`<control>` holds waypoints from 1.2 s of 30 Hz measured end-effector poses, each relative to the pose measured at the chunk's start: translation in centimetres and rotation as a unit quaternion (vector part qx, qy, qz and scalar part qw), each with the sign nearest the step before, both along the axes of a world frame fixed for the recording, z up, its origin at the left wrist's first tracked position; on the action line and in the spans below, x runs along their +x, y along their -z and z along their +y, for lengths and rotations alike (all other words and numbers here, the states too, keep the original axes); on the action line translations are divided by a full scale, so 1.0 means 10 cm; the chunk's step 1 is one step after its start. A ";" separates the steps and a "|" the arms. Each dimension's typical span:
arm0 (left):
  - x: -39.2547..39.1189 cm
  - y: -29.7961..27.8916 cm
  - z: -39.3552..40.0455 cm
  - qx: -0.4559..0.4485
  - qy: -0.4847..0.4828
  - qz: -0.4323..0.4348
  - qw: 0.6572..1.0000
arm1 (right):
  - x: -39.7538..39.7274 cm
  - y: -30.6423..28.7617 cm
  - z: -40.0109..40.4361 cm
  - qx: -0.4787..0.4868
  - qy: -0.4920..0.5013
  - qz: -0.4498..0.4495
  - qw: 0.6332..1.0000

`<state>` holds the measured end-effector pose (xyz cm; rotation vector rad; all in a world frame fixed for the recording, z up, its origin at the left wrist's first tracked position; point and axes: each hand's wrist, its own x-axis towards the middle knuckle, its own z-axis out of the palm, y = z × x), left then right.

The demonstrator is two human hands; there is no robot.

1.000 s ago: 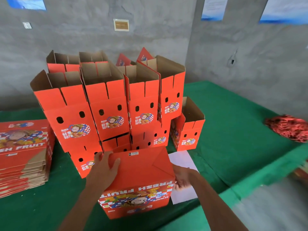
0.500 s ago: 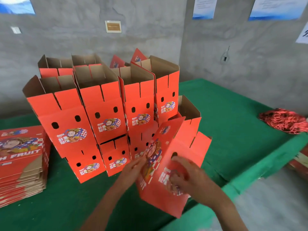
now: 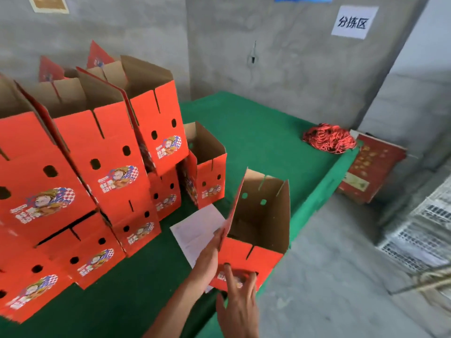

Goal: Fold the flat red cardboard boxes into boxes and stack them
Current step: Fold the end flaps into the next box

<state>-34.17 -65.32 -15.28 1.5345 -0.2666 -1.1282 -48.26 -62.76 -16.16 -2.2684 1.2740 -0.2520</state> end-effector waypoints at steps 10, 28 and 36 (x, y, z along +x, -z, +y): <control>0.08 0.01 -1.10 -0.019 0.029 -0.040 0.999 | 0.27 0.45 -1.35 -0.072 0.029 -0.031 0.997; 1.27 0.18 -3.69 -0.075 -0.095 -0.134 0.984 | 2.11 0.60 -4.76 -0.058 -0.204 -0.037 0.977; 1.65 0.22 -3.65 -0.022 -0.096 -0.173 0.980 | 3.09 0.28 -5.17 -0.048 -0.268 0.017 0.962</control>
